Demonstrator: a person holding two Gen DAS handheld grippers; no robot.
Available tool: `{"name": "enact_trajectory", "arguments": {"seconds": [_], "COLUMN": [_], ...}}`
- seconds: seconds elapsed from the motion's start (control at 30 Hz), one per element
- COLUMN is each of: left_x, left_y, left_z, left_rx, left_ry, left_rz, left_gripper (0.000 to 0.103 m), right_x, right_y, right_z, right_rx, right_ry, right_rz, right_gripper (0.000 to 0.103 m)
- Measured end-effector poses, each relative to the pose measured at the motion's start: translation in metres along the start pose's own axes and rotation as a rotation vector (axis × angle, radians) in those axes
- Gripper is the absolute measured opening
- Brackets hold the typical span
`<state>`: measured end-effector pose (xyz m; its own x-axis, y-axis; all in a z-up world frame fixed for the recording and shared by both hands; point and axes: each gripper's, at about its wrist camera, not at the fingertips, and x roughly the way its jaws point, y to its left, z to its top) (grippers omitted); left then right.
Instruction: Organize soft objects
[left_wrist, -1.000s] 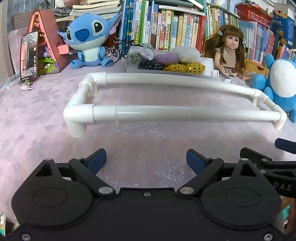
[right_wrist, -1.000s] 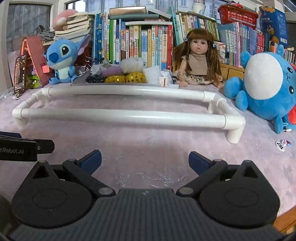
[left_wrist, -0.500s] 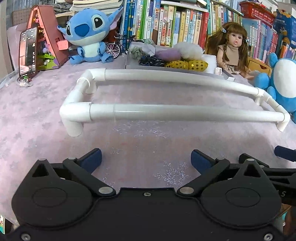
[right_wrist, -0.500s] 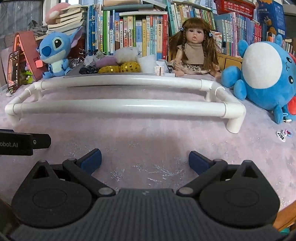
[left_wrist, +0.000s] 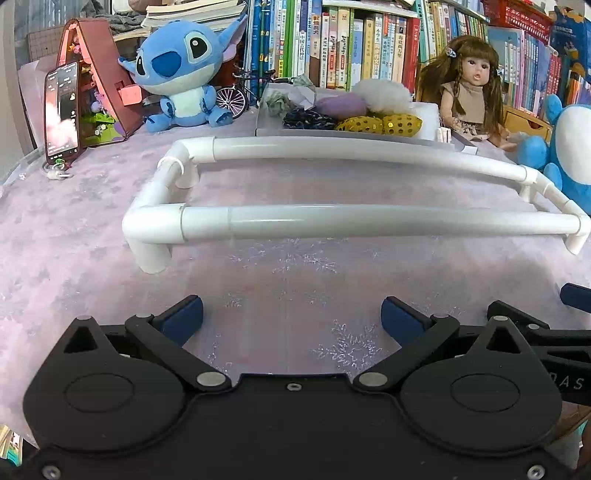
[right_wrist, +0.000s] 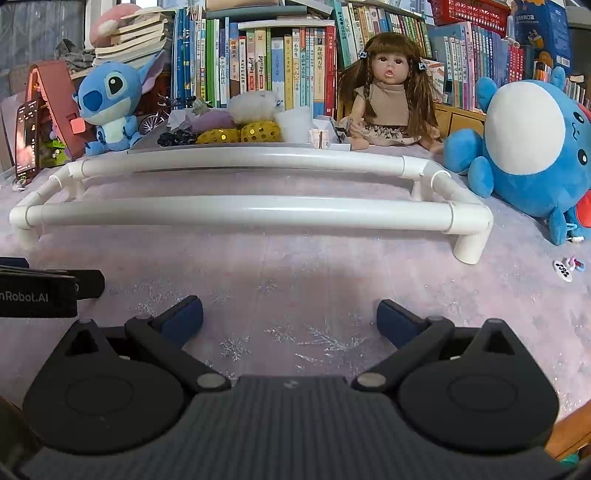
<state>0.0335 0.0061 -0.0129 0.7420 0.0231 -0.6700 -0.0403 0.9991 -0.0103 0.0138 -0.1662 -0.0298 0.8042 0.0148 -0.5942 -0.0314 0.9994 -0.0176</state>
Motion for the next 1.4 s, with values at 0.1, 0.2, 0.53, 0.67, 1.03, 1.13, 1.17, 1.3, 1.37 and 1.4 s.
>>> {"name": "enact_trajectory", "arguments": {"seconds": [0.1,0.2,0.53,0.67,1.03,1.13,1.17,1.3,1.37,1.4], "left_x": [0.0,0.0002,0.0005,0.0005,0.0003,0.0002,0.0002,0.0001,0.0001,0.0001], "left_y": [0.0006,0.0001,0.0,0.0004,0.0001,0.0001,-0.0001,-0.0002,-0.0003,-0.0002], "left_z": [-0.0001,-0.0007,-0.0007,-0.0007,-0.001,-0.0011,-0.0012,-0.0015,-0.0016,-0.0016], "left_rx": [-0.002,-0.001,-0.002,-0.001,0.0,0.001,0.001,0.0,0.0,0.0], "left_ry": [-0.001,-0.004,-0.008,-0.009,-0.01,-0.011,-0.011,-0.011,-0.011,-0.011], "left_rz": [0.003,0.008,0.014,0.015,0.015,0.015,0.015,0.015,0.016,0.015], "left_gripper": [0.103,0.103,0.103,0.103,0.103,0.103,0.103,0.103,0.103,0.103], "right_x": [-0.0001,-0.0002,-0.0004,-0.0003,-0.0004,-0.0003,-0.0002,-0.0003,-0.0003,-0.0003], "right_y": [0.0003,0.0,-0.0003,-0.0001,0.0003,0.0004,0.0006,0.0005,0.0005,0.0005], "right_z": [-0.0001,0.0,0.0002,0.0002,0.0,-0.0001,-0.0001,-0.0002,-0.0003,-0.0002], "right_rx": [0.001,0.0,-0.001,-0.001,0.0,-0.001,0.0,-0.001,-0.001,-0.001], "right_ry": [0.0,0.0,0.0,0.001,-0.001,0.0,0.0,-0.001,-0.001,-0.001], "right_rz": [-0.001,0.0,0.0,0.0,0.0,0.0,0.0,-0.001,0.0,0.0], "right_gripper": [0.103,0.103,0.103,0.103,0.103,0.103,0.103,0.103,0.103,0.103]}}
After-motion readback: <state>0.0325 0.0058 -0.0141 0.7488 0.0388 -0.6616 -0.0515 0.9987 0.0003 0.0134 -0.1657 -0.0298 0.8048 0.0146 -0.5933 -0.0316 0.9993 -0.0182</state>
